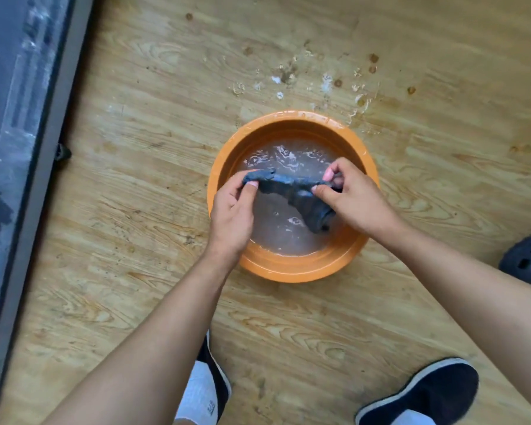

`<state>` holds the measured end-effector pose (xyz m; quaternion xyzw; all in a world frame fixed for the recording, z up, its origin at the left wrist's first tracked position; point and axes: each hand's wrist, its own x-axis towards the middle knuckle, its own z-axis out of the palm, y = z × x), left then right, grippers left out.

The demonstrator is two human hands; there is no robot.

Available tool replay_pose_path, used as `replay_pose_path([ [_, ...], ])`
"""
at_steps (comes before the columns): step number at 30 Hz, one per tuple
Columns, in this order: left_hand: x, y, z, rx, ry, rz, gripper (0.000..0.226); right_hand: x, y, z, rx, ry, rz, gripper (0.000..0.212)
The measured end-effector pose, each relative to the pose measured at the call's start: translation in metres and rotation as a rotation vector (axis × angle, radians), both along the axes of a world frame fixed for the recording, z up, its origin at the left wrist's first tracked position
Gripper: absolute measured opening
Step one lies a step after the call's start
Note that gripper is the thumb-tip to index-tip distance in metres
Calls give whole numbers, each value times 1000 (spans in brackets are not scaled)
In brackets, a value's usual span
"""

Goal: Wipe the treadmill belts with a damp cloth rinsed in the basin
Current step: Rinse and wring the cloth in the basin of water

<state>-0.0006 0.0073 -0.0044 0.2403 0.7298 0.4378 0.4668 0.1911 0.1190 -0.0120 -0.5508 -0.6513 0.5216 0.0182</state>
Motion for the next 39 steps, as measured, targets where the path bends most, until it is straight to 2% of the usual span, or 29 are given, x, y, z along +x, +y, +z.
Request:
replay_pose_path([
  [2,3,10,-3,-57,-63,125,22,-3,4,-7,-132,-41,-52,36],
  [4,6,18,-12,-131,47,91,22,-10,8,-11,-260,-182,31,45],
  [6,9,26,-22,-204,158,22,23,-21,9,-17,-269,-289,47,52],
  [9,16,36,-29,-305,194,-41,27,-32,6,-34,-146,-267,-155,45],
  [11,18,41,-38,-408,257,-62,19,-33,0,-45,-125,-164,-379,40],
  [12,19,44,-42,-468,232,-57,23,-35,-5,-49,-157,-93,-494,37],
  [14,26,49,-47,-568,115,-42,35,-45,-21,-52,-183,-2,-583,26],
  [16,36,49,-52,-583,-136,38,28,-61,-38,-48,-83,26,-468,17],
  [17,41,48,-53,-582,-316,117,23,-69,-44,-45,-25,11,-398,14],
  [19,49,45,-48,-549,-570,269,29,-78,-45,-42,68,-48,-335,7],
  [21,58,40,-45,-531,-645,346,27,-81,-36,-45,79,-133,-316,5],
  [23,65,33,-42,-500,-626,415,23,-84,-21,-50,34,-200,-250,8],
  [25,63,26,-46,-402,-452,427,25,-88,-7,-54,-4,-235,-149,12],
  [27,58,21,-56,-283,-197,260,29,-87,2,-55,-8,-272,-35,16],
  [29,58,19,-57,-239,-109,101,28,-78,1,-54,-33,-330,5,14],
  [32,62,17,-55,-320,-59,148,25,-60,-6,-58,-62,-375,-189,27],
  [35,56,21,-57,-460,4,127,14,-60,-17,-61,-173,-266,-456,29],
  [37,51,26,-62,-493,-33,98,7,-67,-30,-56,-232,-187,-414,37],
  [39,52,29,-63,-474,-181,79,13,-69,-38,-55,-161,-162,-174,29],
])
